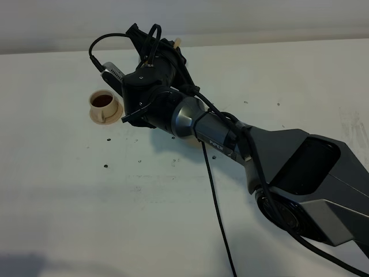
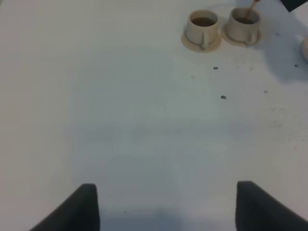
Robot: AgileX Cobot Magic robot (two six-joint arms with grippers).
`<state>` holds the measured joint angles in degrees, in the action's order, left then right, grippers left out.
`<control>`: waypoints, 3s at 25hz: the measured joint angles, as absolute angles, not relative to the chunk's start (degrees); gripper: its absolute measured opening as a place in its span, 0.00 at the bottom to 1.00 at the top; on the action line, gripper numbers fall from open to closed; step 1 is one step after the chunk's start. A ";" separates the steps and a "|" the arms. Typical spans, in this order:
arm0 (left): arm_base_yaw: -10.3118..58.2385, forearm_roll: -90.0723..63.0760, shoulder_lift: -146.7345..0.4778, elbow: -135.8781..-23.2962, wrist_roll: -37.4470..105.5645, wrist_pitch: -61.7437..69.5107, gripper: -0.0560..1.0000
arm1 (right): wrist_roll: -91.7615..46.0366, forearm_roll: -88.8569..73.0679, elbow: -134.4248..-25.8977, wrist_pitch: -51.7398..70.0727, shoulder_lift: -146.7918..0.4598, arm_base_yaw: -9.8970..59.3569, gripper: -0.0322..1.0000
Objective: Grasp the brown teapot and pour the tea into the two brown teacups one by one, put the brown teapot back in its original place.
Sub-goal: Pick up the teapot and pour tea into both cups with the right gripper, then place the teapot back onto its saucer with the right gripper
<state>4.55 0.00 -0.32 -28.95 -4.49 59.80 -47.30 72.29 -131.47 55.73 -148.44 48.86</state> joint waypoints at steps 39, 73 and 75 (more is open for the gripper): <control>4.55 0.00 -0.32 -28.95 -4.49 59.80 0.61 | -34.79 58.70 -131.47 61.17 -146.94 49.38 0.15; 4.55 0.00 -0.32 -28.95 -4.49 59.80 0.61 | 3.62 5.48 -132.90 70.46 -139.57 49.48 0.15; 4.55 0.00 -0.32 -28.95 -4.49 59.80 0.61 | 3.68 5.27 -132.90 70.46 -140.68 49.48 0.15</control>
